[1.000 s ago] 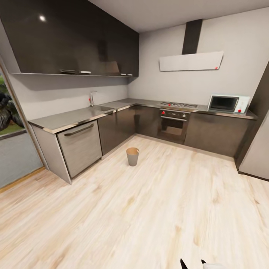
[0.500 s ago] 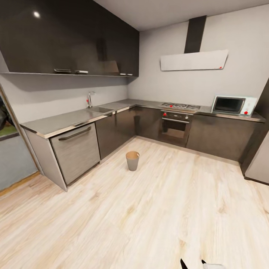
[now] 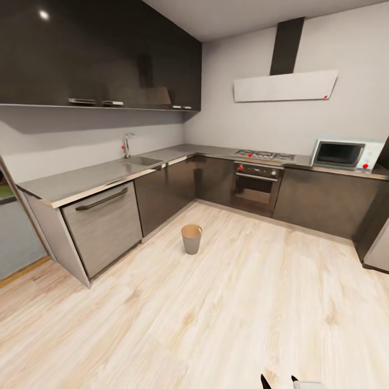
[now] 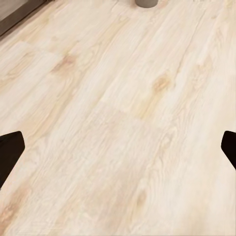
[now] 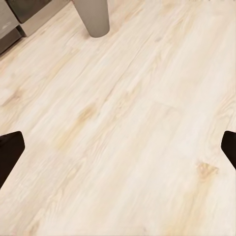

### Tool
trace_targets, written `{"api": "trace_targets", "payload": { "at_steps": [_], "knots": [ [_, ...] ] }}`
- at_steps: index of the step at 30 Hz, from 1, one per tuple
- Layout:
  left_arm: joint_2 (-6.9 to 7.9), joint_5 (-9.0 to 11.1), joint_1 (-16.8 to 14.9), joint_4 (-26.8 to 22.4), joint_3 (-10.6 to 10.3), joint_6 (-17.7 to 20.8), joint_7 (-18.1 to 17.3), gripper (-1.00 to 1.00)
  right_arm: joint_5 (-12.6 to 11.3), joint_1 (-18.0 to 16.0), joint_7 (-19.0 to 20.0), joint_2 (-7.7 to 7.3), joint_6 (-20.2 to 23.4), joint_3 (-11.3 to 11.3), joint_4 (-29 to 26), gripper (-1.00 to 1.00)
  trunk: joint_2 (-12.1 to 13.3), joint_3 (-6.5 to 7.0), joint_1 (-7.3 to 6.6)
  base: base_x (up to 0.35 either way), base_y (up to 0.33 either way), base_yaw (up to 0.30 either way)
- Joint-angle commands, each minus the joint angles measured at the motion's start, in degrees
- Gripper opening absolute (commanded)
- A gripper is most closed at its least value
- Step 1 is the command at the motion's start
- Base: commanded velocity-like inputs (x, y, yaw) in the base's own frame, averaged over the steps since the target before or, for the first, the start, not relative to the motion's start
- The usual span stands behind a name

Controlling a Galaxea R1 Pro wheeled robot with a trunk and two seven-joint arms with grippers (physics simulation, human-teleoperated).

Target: Put the three can of soda from the living room inside the tash can in the kitchen.

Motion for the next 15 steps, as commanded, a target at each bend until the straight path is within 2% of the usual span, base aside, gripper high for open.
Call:
{"api": "trace_targets", "payload": {
  "at_steps": [1, 15],
  "knots": [
    [-0.02, 0.01, 0.00, 0.00, 0.00, -0.01, 0.00, 1.00, 0.01, 0.00, 0.00, 0.00, 0.00, -0.01, 0.00, 1.00, 0.00, 0.00, 0.00, 0.302, 0.000, 0.000],
    [-0.05, 0.06, 0.00, 0.00, 0.00, 0.01, 0.01, 1.00, 0.05, 0.00, 0.00, 0.13, 0.00, 0.09, -0.16, 1.00, 0.00, 0.00, 0.00, 0.299, 0.000, 0.000]
  ]
}}
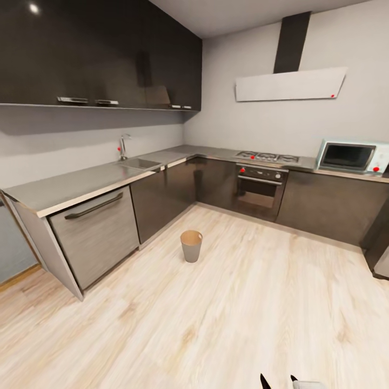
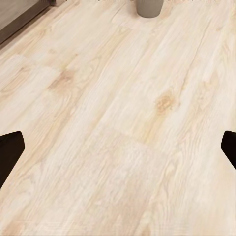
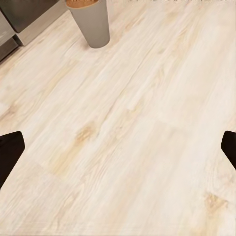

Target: Put the three can of soda from the living room inside the tash can in the kitchen.

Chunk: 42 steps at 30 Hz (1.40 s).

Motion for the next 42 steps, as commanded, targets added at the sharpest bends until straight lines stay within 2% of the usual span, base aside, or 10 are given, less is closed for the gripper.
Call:
{"api": "trace_targets", "payload": {
  "at_steps": [1, 15, 25, 42],
  "knots": [
    [0.00, 0.00, 0.00, 0.00, 0.00, -0.01, 0.00, 1.00, -0.01, 0.00, 0.00, 0.01, 0.00, 0.00, 0.00, 1.00, 0.00, 0.00, 0.00, 0.293, 0.000, 0.000],
    [-0.01, 0.00, 0.00, 0.00, 0.00, -0.01, 0.02, 1.00, 0.06, 0.00, 0.00, 0.05, 0.00, 0.02, -0.01, 1.00, 0.00, 0.00, 0.00, 0.290, 0.000, 0.003],
    [-0.01, 0.00, 0.00, 0.00, 0.00, -0.01, -0.01, 1.00, 0.06, 0.00, 0.00, 0.12, 0.00, 0.10, 0.00, 1.00, 0.00, 0.00, 0.00, 0.276, -0.015, 0.103],
    [-0.06, 0.20, 0.00, -0.23, 0.11, 0.04, 0.09, 1.00, 0.07, 0.00, 0.00, 0.00, 0.00, 0.09, -0.01, 1.00, 0.00, 0.00, 0.00, 0.210, -0.197, 0.152]
  ]
}}
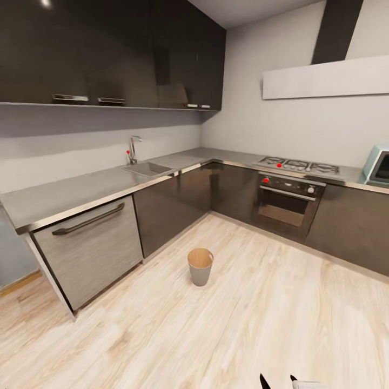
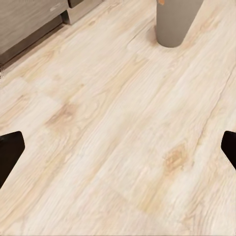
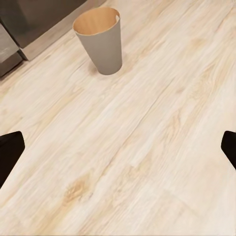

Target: Put the three can of soda from the living room inside the tash can in the kitchen.

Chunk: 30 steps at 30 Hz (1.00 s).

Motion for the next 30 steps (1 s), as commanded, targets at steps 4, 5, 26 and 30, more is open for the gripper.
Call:
{"api": "trace_targets", "payload": {
  "at_steps": [4, 5, 26, 30],
  "knots": [
    [0.06, 0.23, -0.09, -1.08, 0.08, 0.05, 0.20, 1.00, -0.02, 0.02, 0.29, -0.18, -0.03, -0.05, -0.25, 1.00, 0.00, 0.00, 0.00, 0.187, -0.183, 0.154],
    [0.09, 0.32, -0.34, -1.75, 0.13, 0.18, 0.18, 1.00, -0.01, 0.03, 0.37, -0.22, -0.04, -0.05, -0.62, 1.00, 0.00, 0.00, 0.00, 0.200, -0.139, 0.135],
    [0.03, 1.01, -6.34, -7.04, 0.84, 7.40, -0.14, 1.00, -0.34, 0.06, 8.32, -6.82, 2.17, -5.63, -11.51, 1.00, 0.00, 0.00, 0.00, 0.075, -0.017, 0.021],
    [0.15, 0.85, -6.47, -3.83, 0.75, 4.57, -0.11, 1.00, -0.40, 0.04, 8.48, -7.02, 0.51, -6.61, -7.36, 1.00, 0.00, 0.00, 0.00, 0.000, 0.000, 0.007]
  ]
}}
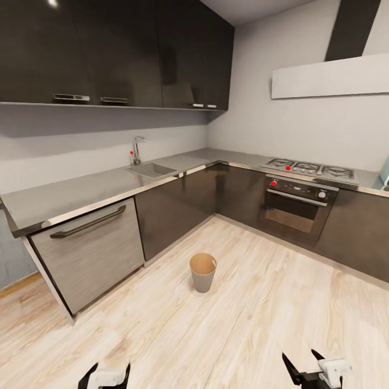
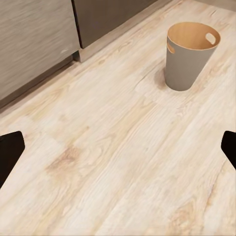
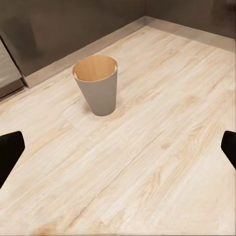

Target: Put the three can of soda from the living room inside the tash can in the kitchen.

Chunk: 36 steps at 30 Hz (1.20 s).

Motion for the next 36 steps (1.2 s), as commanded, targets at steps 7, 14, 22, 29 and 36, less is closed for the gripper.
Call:
{"api": "trace_targets", "payload": {
  "at_steps": [7, 14, 22, 29, 36],
  "knots": [
    [-0.08, -0.05, -0.03, 0.82, -0.45, -0.86, -0.02, 1.00, 0.09, -0.03, 0.04, 0.09, -0.55, -0.19, 1.12, 1.00, 0.00, 0.00, 0.00, 0.000, 0.000, 0.147],
    [-0.07, 0.05, -0.03, 0.90, -0.55, -0.95, 0.00, 1.00, 0.13, -0.04, 0.04, 0.11, -0.74, 0.10, 1.39, 1.00, 0.00, 0.00, 0.00, 0.000, -0.032, 0.234],
    [-0.10, -0.13, -0.04, 0.91, -0.52, -0.93, 0.09, 1.00, 0.14, -0.04, 0.04, 0.16, -0.86, 0.35, 1.74, 1.00, 0.00, 0.00, 0.00, 0.008, -0.197, 0.246],
    [-0.10, -0.15, -0.04, 0.91, -0.51, -0.76, 0.03, 1.00, 0.14, -0.04, 0.04, 0.19, -0.88, 0.44, 1.95, 1.00, 0.00, 0.00, 0.00, 0.098, -0.275, 0.152],
    [-0.10, -0.16, -0.04, 0.91, -0.51, -0.71, -0.06, 1.00, 0.14, -0.04, 0.04, 0.20, -0.88, 0.46, 2.03, 1.00, 0.00, 0.00, 0.00, 0.194, -0.262, 0.026]
  ]
}}
